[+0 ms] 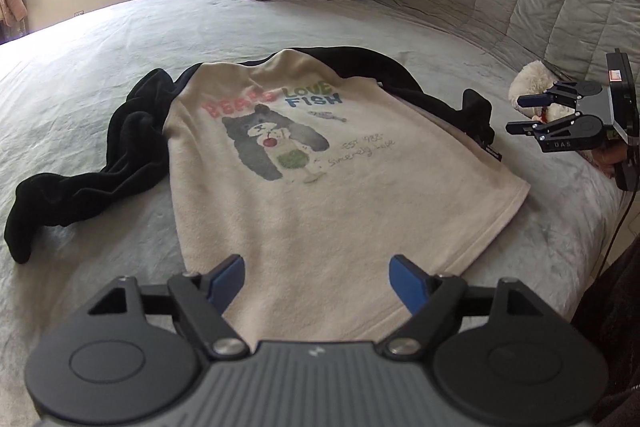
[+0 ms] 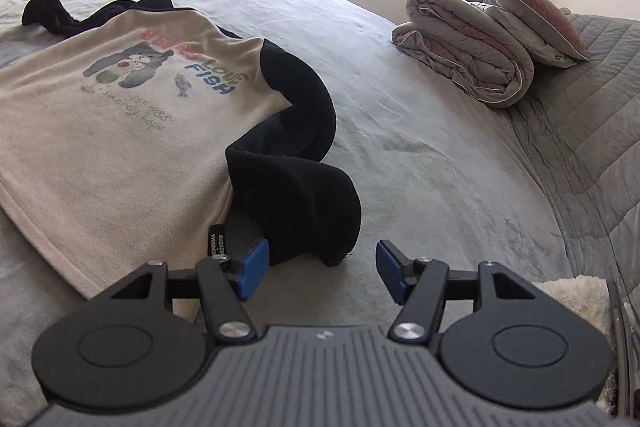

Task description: Fold clothes

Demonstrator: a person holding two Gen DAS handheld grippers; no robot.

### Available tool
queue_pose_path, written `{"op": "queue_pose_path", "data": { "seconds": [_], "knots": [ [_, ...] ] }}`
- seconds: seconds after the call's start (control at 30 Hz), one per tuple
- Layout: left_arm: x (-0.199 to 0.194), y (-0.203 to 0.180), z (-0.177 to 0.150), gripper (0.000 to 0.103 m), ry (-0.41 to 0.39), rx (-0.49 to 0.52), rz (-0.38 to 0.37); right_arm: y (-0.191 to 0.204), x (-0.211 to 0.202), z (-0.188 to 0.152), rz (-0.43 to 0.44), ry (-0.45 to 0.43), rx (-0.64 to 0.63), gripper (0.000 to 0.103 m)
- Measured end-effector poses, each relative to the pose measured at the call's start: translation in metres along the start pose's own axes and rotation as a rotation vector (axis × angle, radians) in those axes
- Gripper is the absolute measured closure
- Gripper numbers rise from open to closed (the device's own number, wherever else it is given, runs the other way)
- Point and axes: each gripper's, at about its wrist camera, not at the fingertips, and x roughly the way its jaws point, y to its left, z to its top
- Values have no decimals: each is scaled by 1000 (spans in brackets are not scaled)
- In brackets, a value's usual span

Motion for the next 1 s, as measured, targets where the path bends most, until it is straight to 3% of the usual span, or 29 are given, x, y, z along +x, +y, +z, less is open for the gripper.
{"op": "queue_pose_path", "data": {
  "seconds": [0.23, 0.3, 0.37, 0.4, 0.43, 0.67, 0.83, 1.0],
  "knots": [
    [43, -21, 24, 22, -1, -73, -16, 16, 8, 14, 67, -107, 3, 41],
    [56, -26, 30, 22, -3, -100, -26, 19, 15, 17, 63, -98, -12, 44],
    [67, -31, 33, 22, 0, -110, -18, 17, 24, 20, 42, -59, -10, 66],
    [73, -33, 35, 22, 2, -114, -14, 14, 28, 22, 25, -39, 5, 85],
    [79, -34, 35, 22, 7, -122, -10, 7, 29, 22, -3, -34, 35, 90],
    [101, -33, 38, 22, 24, -161, 39, -56, 21, 22, -298, -55, 265, 93],
    [107, -31, 43, 22, -10, -182, 75, -97, 20, 26, -407, -84, 366, 93],
    [114, -27, 52, 23, -68, -233, 94, -121, 47, 40, -528, -101, 228, 94]
  ]
}}
